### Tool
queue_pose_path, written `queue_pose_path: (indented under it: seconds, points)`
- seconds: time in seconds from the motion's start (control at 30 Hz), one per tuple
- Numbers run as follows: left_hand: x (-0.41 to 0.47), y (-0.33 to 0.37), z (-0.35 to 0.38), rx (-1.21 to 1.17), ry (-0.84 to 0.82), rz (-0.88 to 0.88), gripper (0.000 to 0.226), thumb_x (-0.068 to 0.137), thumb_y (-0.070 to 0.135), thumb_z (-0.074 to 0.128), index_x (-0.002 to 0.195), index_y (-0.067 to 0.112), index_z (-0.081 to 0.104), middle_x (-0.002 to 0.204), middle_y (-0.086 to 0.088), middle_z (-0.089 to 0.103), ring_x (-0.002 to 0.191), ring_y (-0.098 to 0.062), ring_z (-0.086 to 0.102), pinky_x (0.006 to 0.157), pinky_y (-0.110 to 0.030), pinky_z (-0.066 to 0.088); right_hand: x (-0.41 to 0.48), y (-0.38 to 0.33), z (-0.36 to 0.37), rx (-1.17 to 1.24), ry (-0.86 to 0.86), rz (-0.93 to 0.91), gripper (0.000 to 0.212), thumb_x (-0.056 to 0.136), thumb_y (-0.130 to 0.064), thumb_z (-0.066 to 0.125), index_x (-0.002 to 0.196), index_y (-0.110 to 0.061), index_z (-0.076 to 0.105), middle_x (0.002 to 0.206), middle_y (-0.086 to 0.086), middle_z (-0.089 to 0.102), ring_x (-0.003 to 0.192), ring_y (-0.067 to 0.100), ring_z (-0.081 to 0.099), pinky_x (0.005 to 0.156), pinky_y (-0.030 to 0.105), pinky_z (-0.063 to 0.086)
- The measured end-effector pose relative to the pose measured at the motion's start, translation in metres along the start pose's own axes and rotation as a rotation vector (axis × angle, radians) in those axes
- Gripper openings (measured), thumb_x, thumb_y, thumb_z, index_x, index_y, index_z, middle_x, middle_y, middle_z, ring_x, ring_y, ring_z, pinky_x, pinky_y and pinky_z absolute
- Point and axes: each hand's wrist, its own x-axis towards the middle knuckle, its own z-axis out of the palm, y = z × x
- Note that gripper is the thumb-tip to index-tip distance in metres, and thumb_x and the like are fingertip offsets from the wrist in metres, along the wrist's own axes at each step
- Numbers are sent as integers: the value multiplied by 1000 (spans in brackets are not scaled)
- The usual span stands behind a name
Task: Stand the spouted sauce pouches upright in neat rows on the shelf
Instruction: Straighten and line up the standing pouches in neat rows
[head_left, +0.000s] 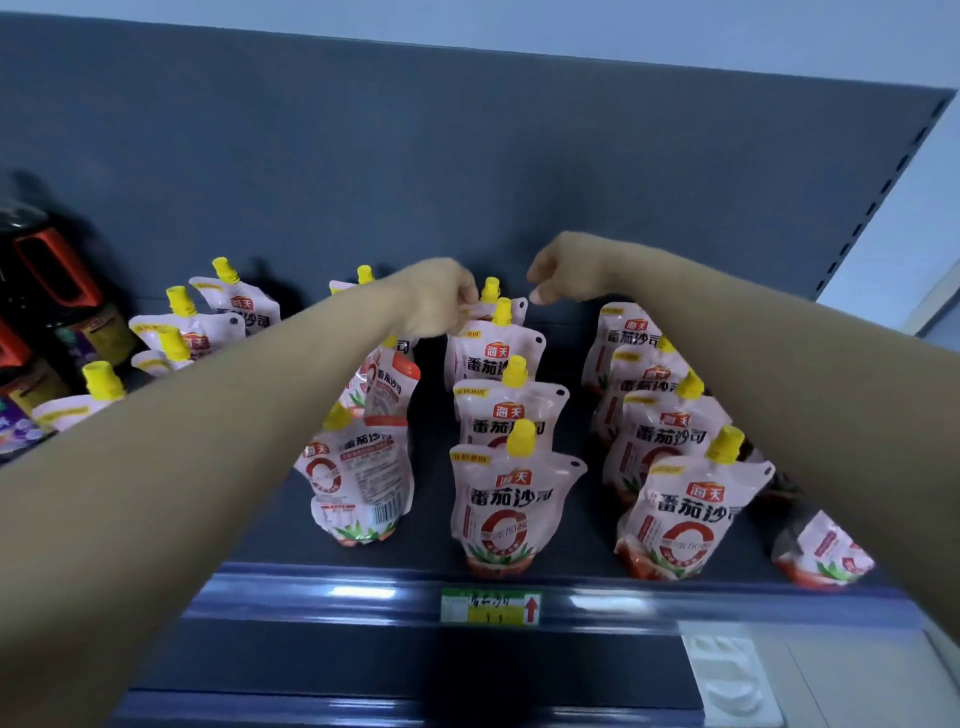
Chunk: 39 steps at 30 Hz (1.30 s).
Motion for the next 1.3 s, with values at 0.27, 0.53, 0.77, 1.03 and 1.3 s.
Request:
queue_pose_path:
  seconds: [0.27, 0.53, 0.77, 1.03, 1.3]
  points:
    - [28, -15, 13, -20, -105, -40, 20, 82, 12, 68, 102, 10, 69, 92, -2, 62, 95, -21, 58, 89, -29, 46, 64, -5, 24, -21, -221, -23, 32, 80, -9, 65, 111, -3, 64, 90, 10, 62, 79, 23, 62, 74, 32, 54]
    - [43, -14, 24, -65, -188, -94, 17, 85, 17, 66, 86, 0, 67, 71, -9, 58, 70, -23, 55, 67, -27, 44, 85, 0, 34, -70, -264, 0, 12, 89, -17, 59, 82, -7, 58, 63, 6, 68, 72, 27, 66, 78, 37, 56]
    - [52, -13, 33, -150, -209, -127, 20, 86, 10, 64, 91, -9, 66, 79, -16, 64, 64, -22, 63, 78, -38, 57, 77, 29, 25, -12, -223, 71, 29, 92, -24, 59, 106, 2, 58, 78, 19, 68, 87, 33, 71, 86, 41, 57]
    - [53, -8, 38, -171, -140, -138, 10, 85, 9, 65, 77, 3, 66, 76, -16, 64, 65, -24, 64, 70, -34, 57, 70, 31, 21, 50, -226, 60, 35, 92, -17, 59, 120, 4, 57, 103, 25, 69, 92, 29, 70, 89, 41, 56]
    - [58, -2, 44, -203, -119, -129, 20, 86, 8, 64, 66, 10, 60, 75, -15, 62, 66, -24, 63, 68, -32, 57, 63, 35, 10, 35, -202, 46, 31, 92, -14, 59, 119, -1, 61, 100, 20, 71, 92, 28, 69, 88, 38, 56]
